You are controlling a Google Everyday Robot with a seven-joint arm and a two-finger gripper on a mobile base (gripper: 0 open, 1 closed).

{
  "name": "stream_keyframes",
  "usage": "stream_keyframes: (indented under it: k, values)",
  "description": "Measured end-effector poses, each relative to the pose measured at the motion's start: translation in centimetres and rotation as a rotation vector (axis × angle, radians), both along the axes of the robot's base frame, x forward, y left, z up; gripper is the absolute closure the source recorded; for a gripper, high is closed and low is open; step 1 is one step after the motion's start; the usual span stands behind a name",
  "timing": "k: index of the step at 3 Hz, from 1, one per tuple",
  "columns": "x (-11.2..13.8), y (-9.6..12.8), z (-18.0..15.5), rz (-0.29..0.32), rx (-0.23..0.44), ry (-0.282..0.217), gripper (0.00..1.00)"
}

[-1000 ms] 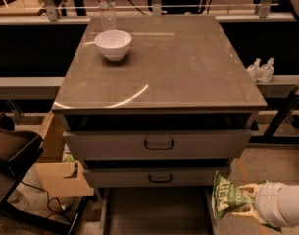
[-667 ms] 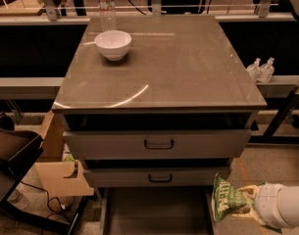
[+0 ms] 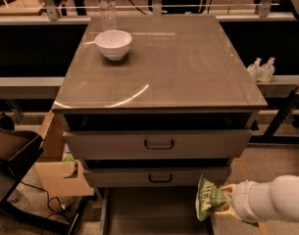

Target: Place green jalapeno chip bag into bottom drawer

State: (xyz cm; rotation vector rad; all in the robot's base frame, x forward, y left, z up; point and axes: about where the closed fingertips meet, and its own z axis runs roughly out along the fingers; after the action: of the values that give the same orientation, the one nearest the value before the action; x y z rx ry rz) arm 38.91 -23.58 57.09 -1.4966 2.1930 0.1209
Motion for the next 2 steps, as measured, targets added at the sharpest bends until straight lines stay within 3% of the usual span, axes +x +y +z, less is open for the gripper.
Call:
stream_keyframes:
  k: [2]
  values:
    - [3.7, 6.2, -8.6, 0.074, -0.01, 0.005, 1.0]
